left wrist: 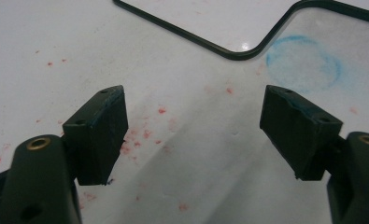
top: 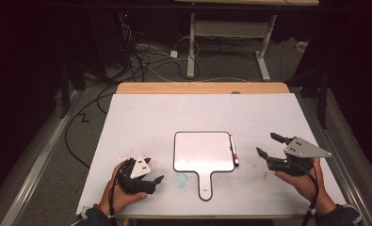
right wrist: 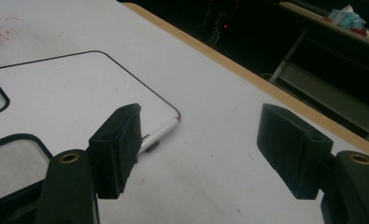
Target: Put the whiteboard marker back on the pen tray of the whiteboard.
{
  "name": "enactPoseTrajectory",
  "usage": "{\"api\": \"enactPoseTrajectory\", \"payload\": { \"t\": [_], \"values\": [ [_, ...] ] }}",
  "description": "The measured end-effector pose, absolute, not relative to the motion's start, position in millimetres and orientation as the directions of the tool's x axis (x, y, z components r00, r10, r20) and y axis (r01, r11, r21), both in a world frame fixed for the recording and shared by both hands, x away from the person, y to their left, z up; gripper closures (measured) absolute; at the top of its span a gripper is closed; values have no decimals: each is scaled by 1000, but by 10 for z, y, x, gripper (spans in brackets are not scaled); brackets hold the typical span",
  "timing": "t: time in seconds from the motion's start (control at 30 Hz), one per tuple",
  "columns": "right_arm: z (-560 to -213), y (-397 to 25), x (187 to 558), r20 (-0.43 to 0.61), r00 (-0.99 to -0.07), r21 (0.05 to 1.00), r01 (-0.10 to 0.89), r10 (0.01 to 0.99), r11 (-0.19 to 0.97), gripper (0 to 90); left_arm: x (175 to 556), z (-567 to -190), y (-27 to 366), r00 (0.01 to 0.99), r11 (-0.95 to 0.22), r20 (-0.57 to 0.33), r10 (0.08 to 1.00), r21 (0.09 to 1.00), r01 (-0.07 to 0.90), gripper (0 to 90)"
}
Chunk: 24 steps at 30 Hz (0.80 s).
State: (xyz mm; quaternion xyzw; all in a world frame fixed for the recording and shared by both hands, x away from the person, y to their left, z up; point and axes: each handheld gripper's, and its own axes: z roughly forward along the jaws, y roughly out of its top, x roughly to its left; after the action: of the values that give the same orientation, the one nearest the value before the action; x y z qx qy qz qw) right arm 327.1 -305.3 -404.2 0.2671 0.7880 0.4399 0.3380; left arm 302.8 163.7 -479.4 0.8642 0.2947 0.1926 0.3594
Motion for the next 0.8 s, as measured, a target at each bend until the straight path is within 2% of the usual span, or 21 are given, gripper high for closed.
{"api": "enactPoseTrajectory", "payload": {
  "t": [0.2, 0.4, 0.47, 0.57, 0.8],
  "values": [
    [-4196, -3122, 3198, -304, -610, 868, 140, 732, 476, 286, 3039, -4793, 1629, 750, -569, 125, 650, 734, 371, 226],
    [-4401, -3185, 3130, -273, -607, 870, 176, 746, 461, 259, 3048, -4797, 1639, 739, -566, 132, 661, 733, 376, 226],
    [-4493, -3232, 3105, -210, -610, 886, 211, 764, 412, 249, 3050, -4803, 1645, 735, -565, 132, 665, 732, 380, 226],
    [-4591, -3243, 3075, -223, -605, 870, 231, 765, 436, 244, 3045, -4801, 1643, 732, -572, 144, 666, 728, 377, 226],
    [-4555, -3229, 2996, -235, -603, 877, 206, 762, 434, 227, 3003, -4785, 1593, 742, -600, 184, 644, 723, 341, 226]
  ]
}}
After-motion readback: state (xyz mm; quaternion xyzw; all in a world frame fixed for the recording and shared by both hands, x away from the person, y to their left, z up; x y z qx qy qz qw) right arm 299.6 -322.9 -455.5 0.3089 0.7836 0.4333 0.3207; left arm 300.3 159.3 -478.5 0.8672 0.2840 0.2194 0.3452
